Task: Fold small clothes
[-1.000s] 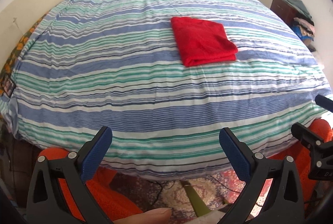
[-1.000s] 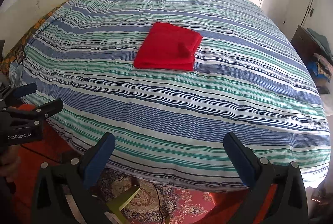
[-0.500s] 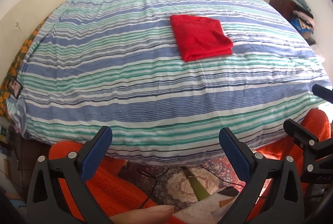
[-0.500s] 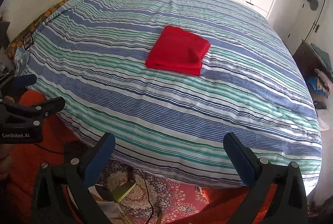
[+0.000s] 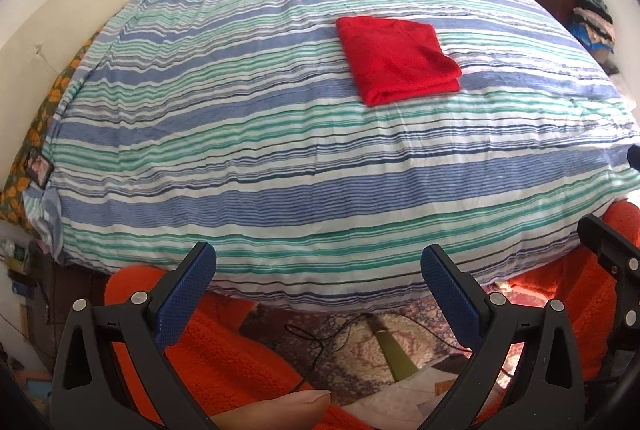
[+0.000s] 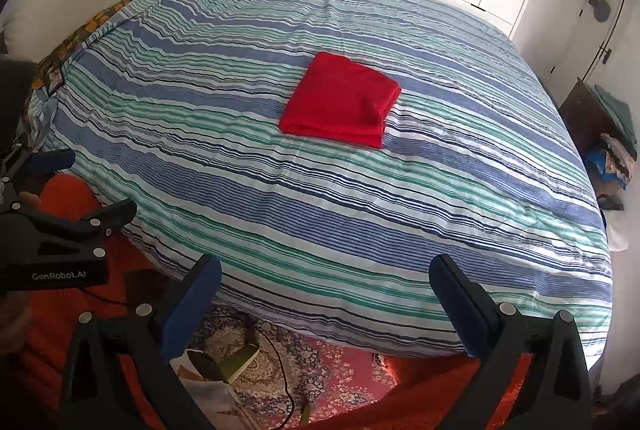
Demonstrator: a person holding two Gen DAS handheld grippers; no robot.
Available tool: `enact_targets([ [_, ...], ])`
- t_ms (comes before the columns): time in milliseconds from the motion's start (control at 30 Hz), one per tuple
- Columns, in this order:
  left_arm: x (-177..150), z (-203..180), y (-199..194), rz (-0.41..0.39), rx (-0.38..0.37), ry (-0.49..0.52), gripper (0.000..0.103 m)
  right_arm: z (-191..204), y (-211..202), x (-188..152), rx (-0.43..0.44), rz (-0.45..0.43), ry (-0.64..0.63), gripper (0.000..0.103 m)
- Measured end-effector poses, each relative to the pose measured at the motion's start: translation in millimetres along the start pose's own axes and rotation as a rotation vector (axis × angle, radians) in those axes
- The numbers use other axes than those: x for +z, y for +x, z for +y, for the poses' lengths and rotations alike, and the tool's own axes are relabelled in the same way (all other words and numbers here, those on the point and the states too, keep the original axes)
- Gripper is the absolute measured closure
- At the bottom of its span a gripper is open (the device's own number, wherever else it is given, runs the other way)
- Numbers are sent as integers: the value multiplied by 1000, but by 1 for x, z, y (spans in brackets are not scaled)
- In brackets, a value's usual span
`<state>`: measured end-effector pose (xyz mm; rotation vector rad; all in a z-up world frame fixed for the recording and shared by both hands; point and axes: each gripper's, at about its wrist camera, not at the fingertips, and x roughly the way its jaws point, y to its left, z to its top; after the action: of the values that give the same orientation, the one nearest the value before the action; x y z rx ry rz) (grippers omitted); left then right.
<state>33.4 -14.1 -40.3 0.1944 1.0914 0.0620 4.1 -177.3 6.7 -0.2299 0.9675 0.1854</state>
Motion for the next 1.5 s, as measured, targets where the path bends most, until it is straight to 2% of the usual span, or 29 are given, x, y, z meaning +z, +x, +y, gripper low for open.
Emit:
enact_targets([
  [800, 3, -2, 6, 55, -10, 17, 1, 0, 3, 4, 1, 26, -12, 1],
  [1500, 5, 1, -8, 14, -11, 13, 1, -2, -8, 7, 3, 6, -13, 1],
])
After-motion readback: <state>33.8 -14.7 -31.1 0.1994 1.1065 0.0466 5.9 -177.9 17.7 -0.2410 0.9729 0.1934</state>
